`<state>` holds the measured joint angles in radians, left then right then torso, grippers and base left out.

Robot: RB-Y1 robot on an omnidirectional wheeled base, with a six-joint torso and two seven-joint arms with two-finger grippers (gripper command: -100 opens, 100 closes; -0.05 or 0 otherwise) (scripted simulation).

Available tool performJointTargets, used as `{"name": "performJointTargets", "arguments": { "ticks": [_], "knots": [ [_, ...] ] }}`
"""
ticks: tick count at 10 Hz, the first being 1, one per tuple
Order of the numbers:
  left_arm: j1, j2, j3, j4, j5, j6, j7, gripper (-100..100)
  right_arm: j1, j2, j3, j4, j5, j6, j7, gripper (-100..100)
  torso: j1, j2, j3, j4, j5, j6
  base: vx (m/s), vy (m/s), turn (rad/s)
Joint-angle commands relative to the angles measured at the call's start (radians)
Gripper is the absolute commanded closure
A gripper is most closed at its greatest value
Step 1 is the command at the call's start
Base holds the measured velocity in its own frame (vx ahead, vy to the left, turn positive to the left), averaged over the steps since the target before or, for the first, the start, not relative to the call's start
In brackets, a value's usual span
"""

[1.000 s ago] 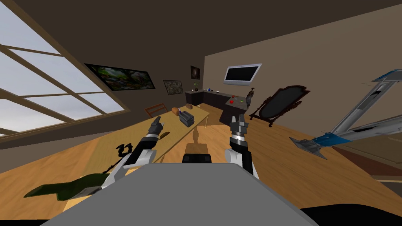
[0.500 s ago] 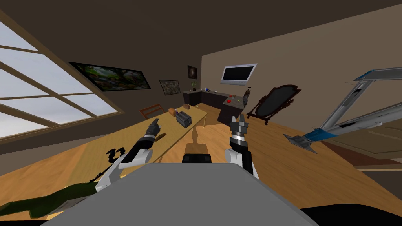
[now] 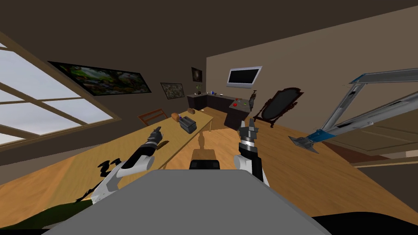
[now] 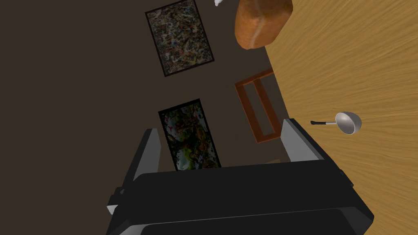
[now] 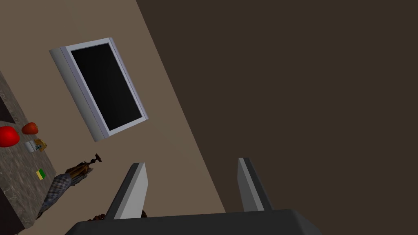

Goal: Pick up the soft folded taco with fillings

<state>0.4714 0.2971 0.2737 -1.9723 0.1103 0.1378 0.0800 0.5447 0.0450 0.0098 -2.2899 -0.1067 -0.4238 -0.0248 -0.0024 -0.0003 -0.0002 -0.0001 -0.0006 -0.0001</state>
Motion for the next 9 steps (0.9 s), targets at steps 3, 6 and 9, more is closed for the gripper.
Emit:
{"name": "performJointTargets", "arguments": {
  "ticks": [3, 6, 9],
  "knots": [
    [-0.012, 0.014, 0.038, 0.034, 0.013, 0.093, 0.016, -100, 0.0, 0.0, 0.0, 0.0, 0.0, 0.0, 0.0, 0, 0.0, -0.001, 0.0, 0.0, 0.0, 0.0, 0.018, -0.03, -0.08],
    [-0.024, 0.037, 0.09, 0.087, 0.038, 0.184, 0.042, -100, 0.0, 0.0, 0.0, 0.0, 0.0, 0.0, 0.0, 0, 0.001, 0.0, 0.0, 0.0, 0.0, 0.0, 0.015, -0.022, -0.093],
    [-0.031, 0.046, 0.116, 0.115, 0.051, 0.243, 0.055, -100, 0.0, 0.0, 0.0, 0.0, 0.0, 0.0, 0.0, 0, 0.002, 0.0, 0.0, 0.0, 0.0, 0.0, 0.01, -0.008, -0.087]
  ]
}}
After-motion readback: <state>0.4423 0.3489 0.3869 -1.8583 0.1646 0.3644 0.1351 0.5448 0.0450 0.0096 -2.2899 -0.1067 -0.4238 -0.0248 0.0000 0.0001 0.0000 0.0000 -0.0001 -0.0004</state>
